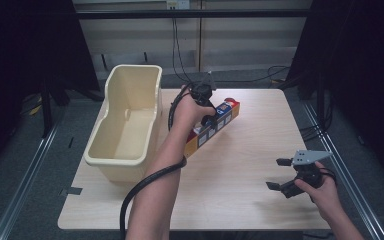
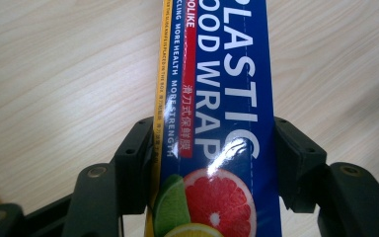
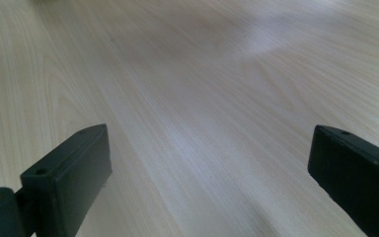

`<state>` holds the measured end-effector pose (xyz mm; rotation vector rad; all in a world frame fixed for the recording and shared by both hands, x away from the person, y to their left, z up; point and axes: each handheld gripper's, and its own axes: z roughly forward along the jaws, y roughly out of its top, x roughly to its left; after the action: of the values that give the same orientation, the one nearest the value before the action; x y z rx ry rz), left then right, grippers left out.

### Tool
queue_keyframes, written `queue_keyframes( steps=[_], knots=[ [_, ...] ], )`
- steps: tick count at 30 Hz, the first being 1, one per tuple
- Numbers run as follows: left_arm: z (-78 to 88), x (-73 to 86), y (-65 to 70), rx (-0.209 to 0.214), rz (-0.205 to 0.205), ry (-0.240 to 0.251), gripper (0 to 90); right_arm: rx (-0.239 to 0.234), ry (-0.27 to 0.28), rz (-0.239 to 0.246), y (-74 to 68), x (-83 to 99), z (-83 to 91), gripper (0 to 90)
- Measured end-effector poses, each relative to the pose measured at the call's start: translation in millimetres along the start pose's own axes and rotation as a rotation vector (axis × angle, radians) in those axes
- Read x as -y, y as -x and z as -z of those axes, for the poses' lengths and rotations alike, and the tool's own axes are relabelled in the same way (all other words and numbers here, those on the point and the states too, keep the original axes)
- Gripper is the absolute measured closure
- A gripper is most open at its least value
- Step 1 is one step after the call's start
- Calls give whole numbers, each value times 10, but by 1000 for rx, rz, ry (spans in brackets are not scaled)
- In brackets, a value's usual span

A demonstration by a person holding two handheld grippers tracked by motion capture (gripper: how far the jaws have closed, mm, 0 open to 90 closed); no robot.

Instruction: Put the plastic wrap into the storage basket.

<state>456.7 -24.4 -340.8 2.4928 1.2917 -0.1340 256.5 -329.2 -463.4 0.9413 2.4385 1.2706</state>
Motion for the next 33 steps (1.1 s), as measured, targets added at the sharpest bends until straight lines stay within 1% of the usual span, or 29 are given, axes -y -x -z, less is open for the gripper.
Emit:
queue_keyframes(
  steps=[1, 2, 3, 4, 7, 9, 11, 13, 17, 18, 19, 21, 22, 23, 24, 25, 26, 27, 30, 31, 32, 33],
  knots=[
    [53, 6, -1, -2, 7, 6, 419, 2, 0, 1, -2, -2, 2, 27],
    [53, 6, -1, -2, 7, 6, 419, 2, 0, 1, -2, -2, 2, 27],
    [90, 9, -14, -11, 0, 0, 419, 3, 0, 0, -2, -3, 3, 27],
    [108, 11, -15, -5, 4, 3, 419, 2, -1, 0, -2, -3, 3, 27],
    [191, 25, -34, -9, 7, 4, 419, 1, 0, -3, -4, -4, 5, 27],
    [234, 35, -44, -11, 21, 6, 419, 3, 1, -2, -4, -5, 6, 27],
    [283, 42, -61, -10, 16, 13, 419, 1, 2, -3, -4, -5, 6, 27],
    [338, 52, -74, -9, 23, 13, 419, 2, 1, -1, -4, -6, 3, 27],
    [448, 71, -99, -22, 35, 16, 418, 0, -1, 0, -3, -7, 0, 27],
    [466, 77, -104, -24, 43, 29, 418, -3, -2, -1, -4, -7, -1, 27],
    [490, 81, -115, -29, 40, 22, 418, -2, -2, -1, -5, -7, 0, 27],
    [534, 94, -128, -30, 54, 29, 418, 0, -1, -1, -3, -7, 2, 27],
    [556, 99, -143, -32, 47, 31, 418, 1, -1, -2, -4, -8, 3, 27],
    [577, 107, -144, -36, 60, 32, 418, 2, 0, -3, -4, -8, 4, 27],
    [599, 111, -156, -33, 59, 31, 418, 0, 2, -4, -3, -9, 4, 27],
    [620, 118, -166, -39, 63, 40, 417, 0, 2, -4, -4, -9, 3, 27],
    [634, 123, -168, -33, 71, 39, 418, -3, 0, -4, -4, -9, 3, 27],
    [656, 127, -180, -32, 71, 39, 417, -2, 0, -2, -4, -9, 3, 27],
    [721, 151, -213, -30, 91, 53, 417, -5, -3, -3, -7, -9, -1, 27],
    [745, 157, -229, -32, 92, 54, 417, -5, -2, -3, -7, -10, -1, 27],
    [760, 164, -237, -32, 105, 55, 417, -4, -2, -3, -7, -10, -2, 27],
    [785, 172, -248, -31, 110, 55, 417, -3, -1, -1, -5, -11, -2, 27]
  ],
)
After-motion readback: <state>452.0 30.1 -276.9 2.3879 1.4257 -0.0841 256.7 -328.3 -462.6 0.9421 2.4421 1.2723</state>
